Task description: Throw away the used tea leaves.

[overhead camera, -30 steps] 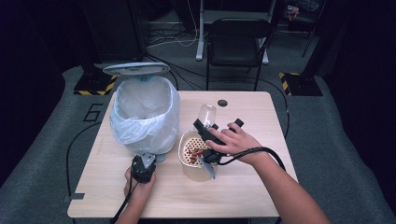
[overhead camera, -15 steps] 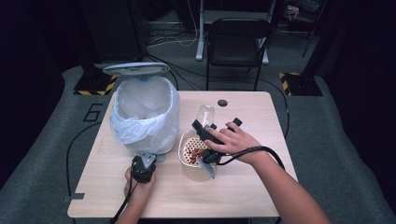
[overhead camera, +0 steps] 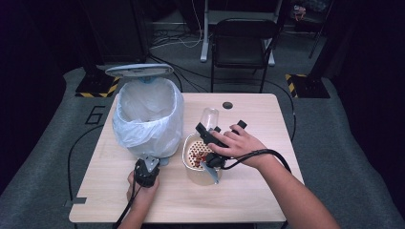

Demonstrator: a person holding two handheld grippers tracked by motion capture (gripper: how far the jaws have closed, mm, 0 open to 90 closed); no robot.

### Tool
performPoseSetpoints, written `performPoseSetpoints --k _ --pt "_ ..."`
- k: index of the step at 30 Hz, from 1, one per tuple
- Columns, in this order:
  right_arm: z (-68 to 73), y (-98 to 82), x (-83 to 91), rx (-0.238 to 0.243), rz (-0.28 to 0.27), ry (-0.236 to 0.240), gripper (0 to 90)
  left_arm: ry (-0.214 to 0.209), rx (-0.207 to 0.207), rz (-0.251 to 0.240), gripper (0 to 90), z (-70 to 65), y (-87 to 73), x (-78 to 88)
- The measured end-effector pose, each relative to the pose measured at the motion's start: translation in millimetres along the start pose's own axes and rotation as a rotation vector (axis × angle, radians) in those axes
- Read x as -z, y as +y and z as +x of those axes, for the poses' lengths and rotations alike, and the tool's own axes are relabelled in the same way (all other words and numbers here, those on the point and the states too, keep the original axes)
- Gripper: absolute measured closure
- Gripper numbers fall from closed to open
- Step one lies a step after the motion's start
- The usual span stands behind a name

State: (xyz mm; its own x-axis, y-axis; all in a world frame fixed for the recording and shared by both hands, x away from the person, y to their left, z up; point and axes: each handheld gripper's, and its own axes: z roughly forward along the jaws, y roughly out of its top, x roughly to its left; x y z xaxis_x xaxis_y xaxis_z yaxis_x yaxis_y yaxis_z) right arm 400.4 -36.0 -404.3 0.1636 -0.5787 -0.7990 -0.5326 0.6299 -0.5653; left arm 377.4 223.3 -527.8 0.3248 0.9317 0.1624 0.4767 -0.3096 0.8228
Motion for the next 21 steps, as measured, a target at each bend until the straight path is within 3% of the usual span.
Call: performPoseSetpoints --k 6,12,14,15,16,17,19,20,21 --pt "-3.1 1.8 1.6 -0.001 -0.012 -0.006 37.8 0.006 -0.004 -0.005 90.0 0.5 0.1 -0.1" --pt "-10.0 2.8 1.4 -0.005 -0.021 0.031 37.8 0.006 -0.015 0.002 90.0 1.1 0.1 0.4" --pt "-14.8 0.9 0.6 -0.038 -0.03 0.067 37.8 0.018 -0.034 -0.001 90.0 2.4 0.5 0.5" --pt "-21.8 -1.8 1.3 0.043 -0.016 0.083 37.8 0.012 -0.029 0.004 90.0 2.2 0.4 0.7" --pt "-21.8 -1.8 1.3 0.043 -0.016 0.083 37.8 0.012 -0.029 0.004 90.0 2.2 0.4 0.7" --pt "-21.8 -2.9 1.1 0.029 -0.014 0.069 37.8 -0.002 0.0 0.0 90.0 0.3 -0.2 0.0" --pt "-30.1 -8.3 0.0 -0.045 -0.046 0.136 37.9 -0.002 -0.003 0.001 90.0 0.6 -0.1 0.1" --pt "-30.1 -8.3 0.0 -0.045 -0.046 0.136 37.9 -0.002 -0.003 0.001 90.0 0.6 -0.1 0.1" --pt "-35.7 -11.8 0.3 -0.092 -0.057 0.171 37.9 -0.003 -0.002 0.001 90.0 0.4 -0.1 0.1"
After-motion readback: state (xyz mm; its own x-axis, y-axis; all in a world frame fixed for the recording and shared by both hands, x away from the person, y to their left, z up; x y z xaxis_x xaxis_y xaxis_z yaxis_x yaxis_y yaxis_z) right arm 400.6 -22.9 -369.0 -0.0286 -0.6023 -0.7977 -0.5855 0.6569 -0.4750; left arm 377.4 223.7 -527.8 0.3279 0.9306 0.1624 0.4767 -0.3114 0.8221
